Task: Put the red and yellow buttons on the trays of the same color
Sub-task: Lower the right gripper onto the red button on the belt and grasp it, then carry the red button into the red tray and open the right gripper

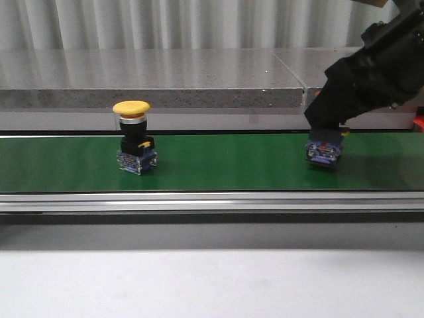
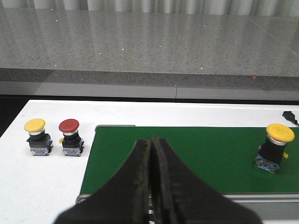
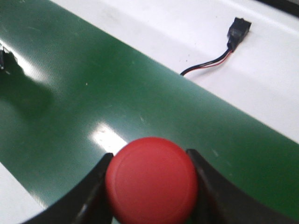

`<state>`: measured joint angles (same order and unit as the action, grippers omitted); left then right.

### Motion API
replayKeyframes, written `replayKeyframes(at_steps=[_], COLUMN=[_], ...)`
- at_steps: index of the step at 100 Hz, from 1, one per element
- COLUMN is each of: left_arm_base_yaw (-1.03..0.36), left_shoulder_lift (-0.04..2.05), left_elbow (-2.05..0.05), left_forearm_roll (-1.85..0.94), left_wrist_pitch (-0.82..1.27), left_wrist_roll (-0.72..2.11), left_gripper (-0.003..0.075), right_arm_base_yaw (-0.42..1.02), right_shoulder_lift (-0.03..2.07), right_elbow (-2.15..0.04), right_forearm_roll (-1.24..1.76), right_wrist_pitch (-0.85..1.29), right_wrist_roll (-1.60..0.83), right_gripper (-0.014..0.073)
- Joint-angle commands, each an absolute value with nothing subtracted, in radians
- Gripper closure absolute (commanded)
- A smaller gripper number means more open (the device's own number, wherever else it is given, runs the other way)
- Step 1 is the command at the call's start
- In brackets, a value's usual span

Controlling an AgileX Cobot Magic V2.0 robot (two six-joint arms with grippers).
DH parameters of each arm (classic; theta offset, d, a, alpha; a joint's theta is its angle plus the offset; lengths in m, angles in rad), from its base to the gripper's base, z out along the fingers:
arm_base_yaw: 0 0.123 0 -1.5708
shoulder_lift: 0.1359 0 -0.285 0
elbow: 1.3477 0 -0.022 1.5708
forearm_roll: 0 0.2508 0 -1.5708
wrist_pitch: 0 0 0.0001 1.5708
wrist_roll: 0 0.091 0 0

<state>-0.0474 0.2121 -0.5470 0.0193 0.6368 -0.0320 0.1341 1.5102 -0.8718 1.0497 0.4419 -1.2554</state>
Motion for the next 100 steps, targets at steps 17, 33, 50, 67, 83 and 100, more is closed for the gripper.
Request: replayKeyframes(at_steps=[17, 33, 50, 67, 83, 100], left_arm_base_yaw=[-0.053, -0.053, -0.053, -0.053, -0.053, -0.053], left_shoulder_lift=[0.222, 0.222, 0.222, 0.222, 0.222, 0.222], left_elbow=[-0.574, -0.574, -0.574, -0.574, -0.574, -0.574], left_forearm_roll=[0.017, 0.017, 0.017, 0.017, 0.017, 0.017], left_wrist_pitch=[0.565, 0.565, 0.565, 0.565, 0.565, 0.565], left_wrist_roll=[-0.034, -0.034, -0.034, -0.034, -0.034, -0.034], left_gripper=[0.0741, 0.0741, 0.0741, 0.0741, 0.0741, 0.0741], right_arm_base_yaw=[-0.031, -0.208, -0.362, -0.441, -0.469, -0.477], right_shoulder_lift=[1.427, 1.451, 1.527, 1.651, 1.766, 1.857], right_elbow=[-1.041, -1.136, -1.222, -1.301, -1.362, -1.393], right_forearm_roll=[1.074, 1.074, 1.074, 1.074, 1.074, 1.067], right_wrist_pitch=[0.467, 0.478, 0.471, 0.449, 0.395, 0.325], right_wrist_roll=[-1.196, -1.159, -1.146, -1.146, -1.146, -1.147], right_gripper=[0.0419, 0.0419, 0.0419, 0.0419, 0.0419, 0.0419])
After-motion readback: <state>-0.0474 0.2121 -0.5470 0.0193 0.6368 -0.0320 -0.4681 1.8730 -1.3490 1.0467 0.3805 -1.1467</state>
